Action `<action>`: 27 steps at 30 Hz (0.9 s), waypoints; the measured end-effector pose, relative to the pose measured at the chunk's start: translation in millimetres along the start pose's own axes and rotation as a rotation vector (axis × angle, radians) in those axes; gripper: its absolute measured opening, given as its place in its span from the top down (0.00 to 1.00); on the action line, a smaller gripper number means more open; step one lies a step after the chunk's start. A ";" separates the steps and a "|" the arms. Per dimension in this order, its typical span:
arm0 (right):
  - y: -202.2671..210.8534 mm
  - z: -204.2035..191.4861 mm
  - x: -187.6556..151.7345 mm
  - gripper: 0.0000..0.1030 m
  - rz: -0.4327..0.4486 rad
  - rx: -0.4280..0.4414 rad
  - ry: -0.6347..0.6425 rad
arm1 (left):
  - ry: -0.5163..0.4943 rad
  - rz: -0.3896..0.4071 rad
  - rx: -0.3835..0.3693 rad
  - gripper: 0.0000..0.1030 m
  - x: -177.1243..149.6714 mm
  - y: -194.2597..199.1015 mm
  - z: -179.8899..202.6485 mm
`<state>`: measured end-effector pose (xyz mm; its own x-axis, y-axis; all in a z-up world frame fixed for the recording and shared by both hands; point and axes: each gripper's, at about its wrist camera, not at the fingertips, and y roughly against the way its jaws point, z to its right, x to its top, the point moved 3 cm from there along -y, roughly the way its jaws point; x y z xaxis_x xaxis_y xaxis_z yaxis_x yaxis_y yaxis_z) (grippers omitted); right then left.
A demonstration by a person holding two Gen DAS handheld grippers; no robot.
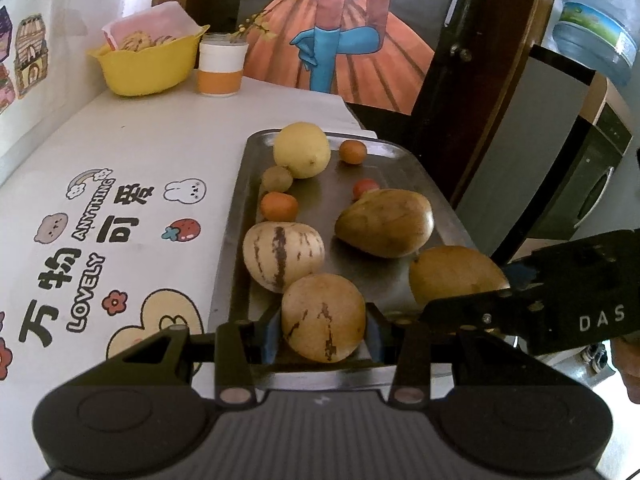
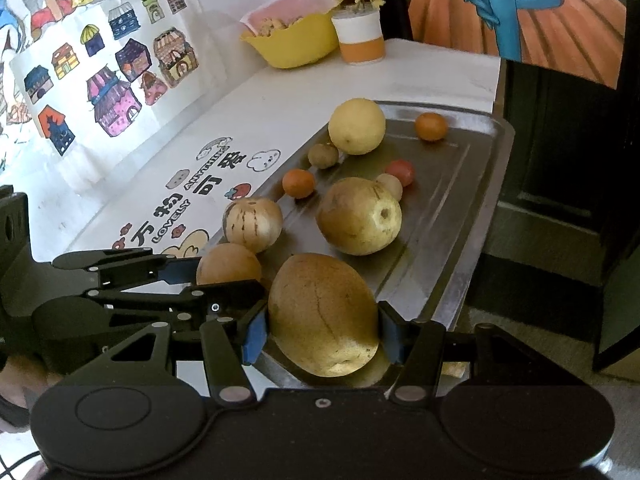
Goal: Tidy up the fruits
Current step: 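Lower both fruits onto the tray and open both tools to release them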
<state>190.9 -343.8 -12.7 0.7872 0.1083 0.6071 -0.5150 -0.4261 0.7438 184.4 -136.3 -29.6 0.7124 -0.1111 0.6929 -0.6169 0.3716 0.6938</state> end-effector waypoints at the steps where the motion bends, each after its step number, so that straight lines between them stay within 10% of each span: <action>1: 0.4 -0.9 -0.5 0.44 0.009 -0.006 0.011 | 0.003 -0.001 0.002 0.55 0.0 -0.5 -1.1; 27: -7.4 -21.7 -23.2 0.44 0.199 -0.167 0.177 | 0.029 0.031 0.061 0.55 -3.1 -0.2 -6.9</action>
<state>169.1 -323.7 -26.2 0.6018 0.1982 0.7737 -0.7130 -0.3031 0.6322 184.6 -129.7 -33.2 0.7015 -0.0736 0.7088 -0.6574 0.3172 0.6835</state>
